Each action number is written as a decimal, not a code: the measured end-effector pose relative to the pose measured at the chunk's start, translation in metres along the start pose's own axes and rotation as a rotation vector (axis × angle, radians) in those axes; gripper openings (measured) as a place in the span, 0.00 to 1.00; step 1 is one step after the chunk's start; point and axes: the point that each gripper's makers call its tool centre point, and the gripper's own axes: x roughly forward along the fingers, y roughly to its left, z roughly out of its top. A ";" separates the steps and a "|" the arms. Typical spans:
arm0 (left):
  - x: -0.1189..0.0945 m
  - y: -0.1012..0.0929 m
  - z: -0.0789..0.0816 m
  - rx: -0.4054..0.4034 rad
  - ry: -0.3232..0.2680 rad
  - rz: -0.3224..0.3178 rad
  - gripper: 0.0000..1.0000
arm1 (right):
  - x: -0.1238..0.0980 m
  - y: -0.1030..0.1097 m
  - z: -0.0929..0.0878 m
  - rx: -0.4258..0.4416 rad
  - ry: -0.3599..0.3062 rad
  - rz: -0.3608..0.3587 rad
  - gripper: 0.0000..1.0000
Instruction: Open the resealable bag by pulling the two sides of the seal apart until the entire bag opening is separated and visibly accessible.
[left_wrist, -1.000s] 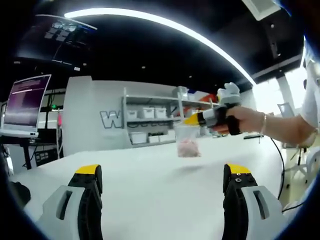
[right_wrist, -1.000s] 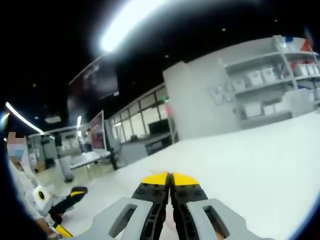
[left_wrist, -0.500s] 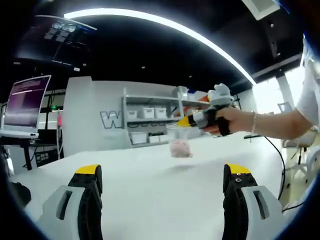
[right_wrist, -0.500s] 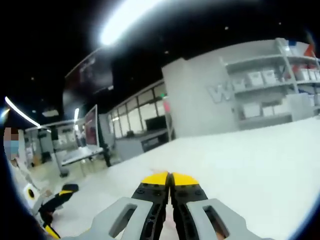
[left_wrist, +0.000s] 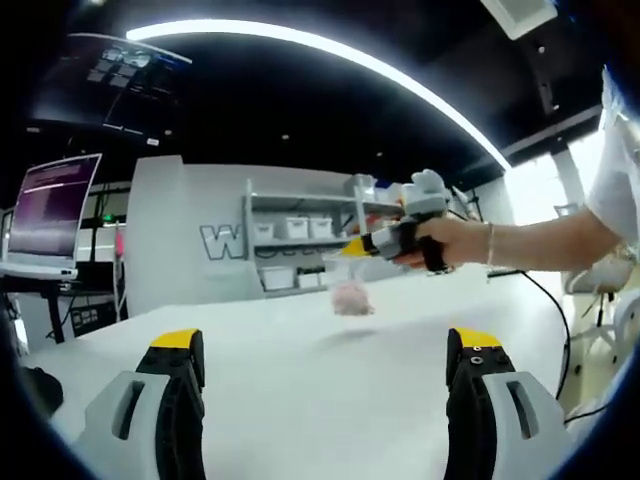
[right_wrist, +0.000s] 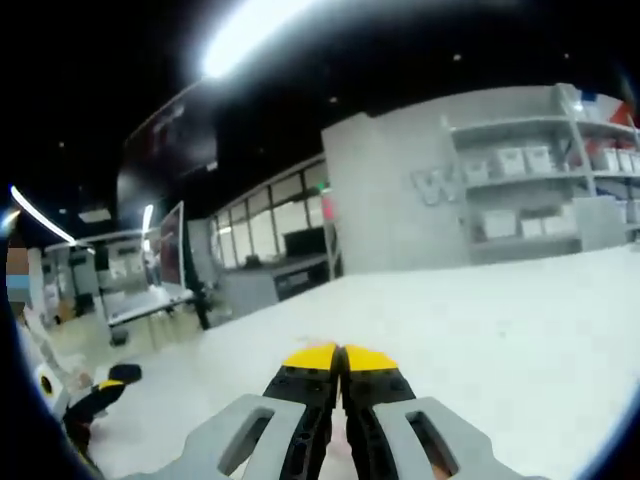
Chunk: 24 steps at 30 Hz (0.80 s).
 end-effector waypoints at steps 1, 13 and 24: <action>0.000 0.000 0.000 0.002 0.001 -0.001 0.99 | 0.002 -0.001 0.001 -0.003 0.001 -0.001 0.00; 0.001 -0.001 -0.001 0.007 0.002 -0.004 0.99 | 0.020 -0.008 -0.001 -0.003 0.011 -0.019 0.00; 0.001 0.000 0.000 0.005 0.000 0.000 0.99 | 0.036 -0.018 0.001 0.002 0.019 -0.036 0.00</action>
